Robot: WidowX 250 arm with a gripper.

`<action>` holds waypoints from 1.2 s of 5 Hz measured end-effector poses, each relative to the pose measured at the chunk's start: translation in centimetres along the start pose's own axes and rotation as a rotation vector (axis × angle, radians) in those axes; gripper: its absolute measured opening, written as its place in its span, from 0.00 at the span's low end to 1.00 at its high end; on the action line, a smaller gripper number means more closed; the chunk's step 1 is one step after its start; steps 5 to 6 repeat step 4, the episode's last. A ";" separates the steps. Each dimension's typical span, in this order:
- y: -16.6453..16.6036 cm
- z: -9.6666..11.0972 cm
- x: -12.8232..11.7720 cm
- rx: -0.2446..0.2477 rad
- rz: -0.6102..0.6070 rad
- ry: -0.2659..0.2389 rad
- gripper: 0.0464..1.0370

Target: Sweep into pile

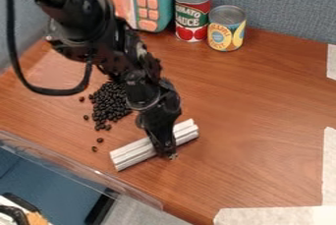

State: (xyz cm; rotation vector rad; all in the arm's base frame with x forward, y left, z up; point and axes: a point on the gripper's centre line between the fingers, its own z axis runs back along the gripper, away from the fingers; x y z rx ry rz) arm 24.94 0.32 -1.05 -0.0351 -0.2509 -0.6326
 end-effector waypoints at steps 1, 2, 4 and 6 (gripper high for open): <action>0.9 -0.1 -0.8 0.000 0.002 -0.015 0.35; 2.8 0.0 -1.8 -0.031 -0.053 -0.023 0.35; 5.8 0.1 -2.3 -0.058 -0.089 0.037 0.35; 5.8 0.1 -2.3 -0.058 -0.089 0.037 0.35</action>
